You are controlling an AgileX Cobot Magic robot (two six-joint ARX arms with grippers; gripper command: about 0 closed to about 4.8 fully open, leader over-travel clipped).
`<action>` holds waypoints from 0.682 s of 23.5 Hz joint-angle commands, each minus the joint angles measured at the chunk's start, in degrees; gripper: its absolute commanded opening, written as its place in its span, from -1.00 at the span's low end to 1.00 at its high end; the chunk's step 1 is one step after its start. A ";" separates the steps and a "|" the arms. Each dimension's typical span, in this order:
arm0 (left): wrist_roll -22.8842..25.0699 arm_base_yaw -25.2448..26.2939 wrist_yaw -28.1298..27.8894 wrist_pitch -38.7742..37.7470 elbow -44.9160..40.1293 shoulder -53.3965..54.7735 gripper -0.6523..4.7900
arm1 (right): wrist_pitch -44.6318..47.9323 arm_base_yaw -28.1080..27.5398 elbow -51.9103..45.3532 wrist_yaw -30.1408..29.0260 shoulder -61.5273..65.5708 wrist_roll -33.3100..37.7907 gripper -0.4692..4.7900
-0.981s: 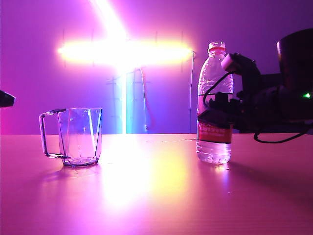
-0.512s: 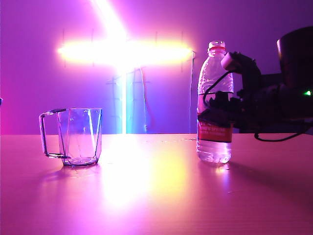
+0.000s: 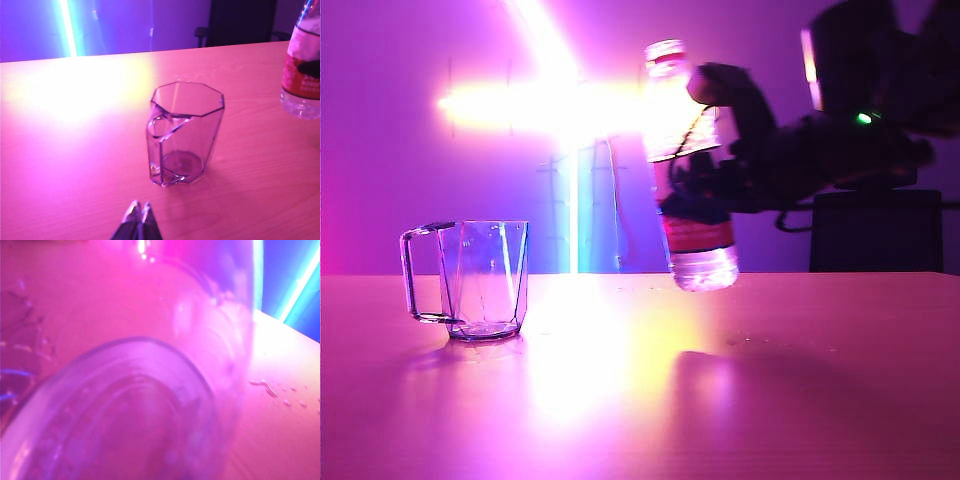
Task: Pick up the mineral water bottle on the table and pour water into the mug until it's half full.
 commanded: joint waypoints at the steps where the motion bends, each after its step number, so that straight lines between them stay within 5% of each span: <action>1: -0.15 0.37 0.37 0.72 0.24 0.11 -0.77 | -6.84 2.27 5.62 3.48 -0.22 -8.68 -0.07; 16: -0.15 0.39 0.37 0.72 0.24 0.11 -0.77 | -13.22 9.57 17.90 19.26 8.13 -34.53 -0.07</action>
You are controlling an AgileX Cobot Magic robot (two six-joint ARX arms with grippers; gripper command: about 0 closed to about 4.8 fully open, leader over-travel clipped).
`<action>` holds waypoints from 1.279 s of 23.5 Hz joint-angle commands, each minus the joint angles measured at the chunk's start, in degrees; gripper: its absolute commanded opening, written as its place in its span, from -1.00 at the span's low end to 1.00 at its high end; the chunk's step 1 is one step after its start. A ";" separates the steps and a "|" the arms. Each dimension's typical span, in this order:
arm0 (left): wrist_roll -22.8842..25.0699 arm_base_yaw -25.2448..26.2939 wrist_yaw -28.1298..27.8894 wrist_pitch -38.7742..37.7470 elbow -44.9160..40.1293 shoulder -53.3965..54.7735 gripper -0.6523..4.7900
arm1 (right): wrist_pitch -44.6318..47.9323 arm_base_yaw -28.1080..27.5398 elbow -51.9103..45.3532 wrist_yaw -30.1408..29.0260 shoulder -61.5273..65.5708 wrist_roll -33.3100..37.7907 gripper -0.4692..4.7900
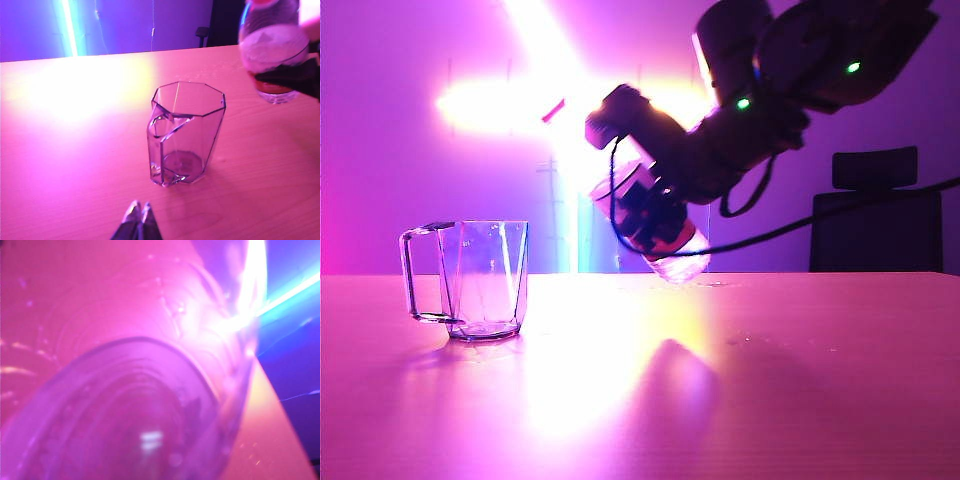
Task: Pick up the mineral water bottle on the table and pour water into the mug until it's half full.
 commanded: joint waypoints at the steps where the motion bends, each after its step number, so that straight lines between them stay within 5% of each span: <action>1: -0.15 0.00 0.24 0.74 0.24 0.13 -0.77 | 3.32 1.62 3.04 3.78 1.97 -5.05 -0.07; 30: -0.15 -0.13 0.24 0.74 0.24 0.13 -0.77 | 5.79 3.98 4.92 16.50 4.17 -26.01 -0.07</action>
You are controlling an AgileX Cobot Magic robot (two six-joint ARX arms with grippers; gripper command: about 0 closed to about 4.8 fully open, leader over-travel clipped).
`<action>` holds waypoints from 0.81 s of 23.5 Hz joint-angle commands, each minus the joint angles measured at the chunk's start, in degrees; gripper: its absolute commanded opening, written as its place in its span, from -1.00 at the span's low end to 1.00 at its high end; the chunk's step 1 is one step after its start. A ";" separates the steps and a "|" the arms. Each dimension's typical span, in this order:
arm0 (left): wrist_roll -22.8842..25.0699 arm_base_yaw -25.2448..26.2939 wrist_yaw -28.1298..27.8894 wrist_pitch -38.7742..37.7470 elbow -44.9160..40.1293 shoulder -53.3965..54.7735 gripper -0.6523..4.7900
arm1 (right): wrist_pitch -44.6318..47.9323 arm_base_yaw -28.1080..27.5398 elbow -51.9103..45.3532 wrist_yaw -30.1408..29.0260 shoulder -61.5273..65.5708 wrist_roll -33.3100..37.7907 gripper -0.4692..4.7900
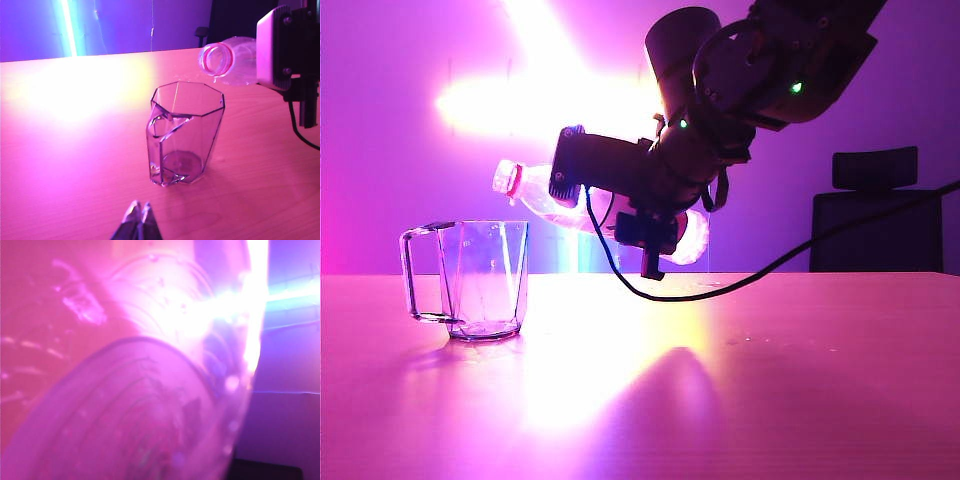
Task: Pick up the mineral water bottle on the table and pour water into the mug until it's half full.
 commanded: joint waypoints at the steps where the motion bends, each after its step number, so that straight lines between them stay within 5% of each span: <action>1: -0.15 -0.04 0.22 0.76 0.24 0.13 -0.77 | 5.18 0.13 0.70 2.19 -0.57 -2.58 -0.07; 19: -0.15 -0.04 0.22 0.76 0.24 0.13 -0.77 | 9.09 0.09 0.70 3.72 -0.42 -14.19 -0.07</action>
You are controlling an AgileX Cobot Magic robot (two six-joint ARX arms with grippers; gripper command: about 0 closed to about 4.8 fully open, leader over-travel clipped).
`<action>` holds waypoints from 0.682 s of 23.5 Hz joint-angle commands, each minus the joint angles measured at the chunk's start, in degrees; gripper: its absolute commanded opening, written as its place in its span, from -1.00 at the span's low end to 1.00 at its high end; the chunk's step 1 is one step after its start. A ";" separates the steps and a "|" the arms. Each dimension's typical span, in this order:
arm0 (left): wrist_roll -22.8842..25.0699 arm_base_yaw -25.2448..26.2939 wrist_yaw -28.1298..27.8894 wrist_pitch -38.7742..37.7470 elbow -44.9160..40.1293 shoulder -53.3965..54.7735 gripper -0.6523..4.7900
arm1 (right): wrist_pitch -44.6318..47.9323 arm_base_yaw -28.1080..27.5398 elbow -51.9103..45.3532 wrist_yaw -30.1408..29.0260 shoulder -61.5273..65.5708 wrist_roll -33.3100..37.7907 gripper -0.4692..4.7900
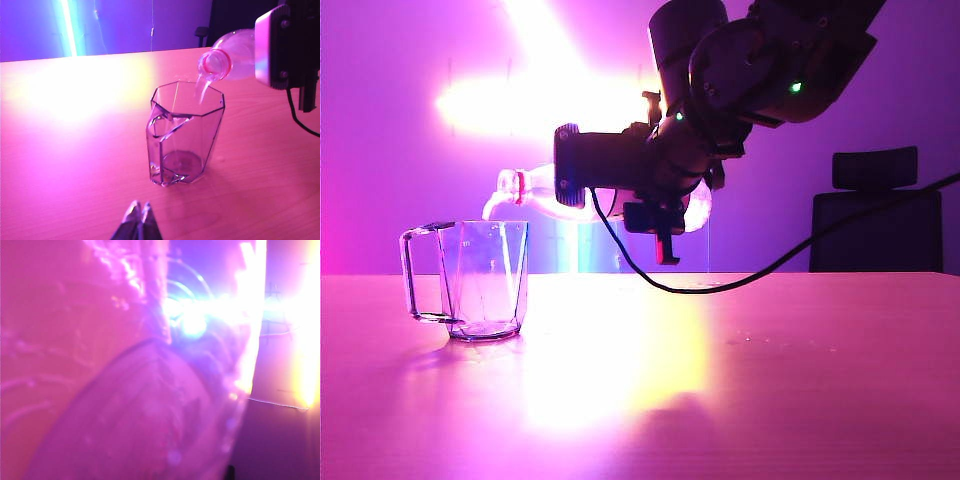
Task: Pick up the mineral water bottle on the table and pour water into the mug until it's half full.
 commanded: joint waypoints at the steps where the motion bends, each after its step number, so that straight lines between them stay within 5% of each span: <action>1: -0.15 -0.04 0.22 0.74 0.22 0.11 -0.77 | 4.37 0.11 0.61 1.05 -0.17 -2.27 -0.07; 16: -0.15 -0.07 0.22 0.74 0.22 0.11 -0.77 | 6.49 0.13 1.97 3.58 1.29 -4.96 -0.07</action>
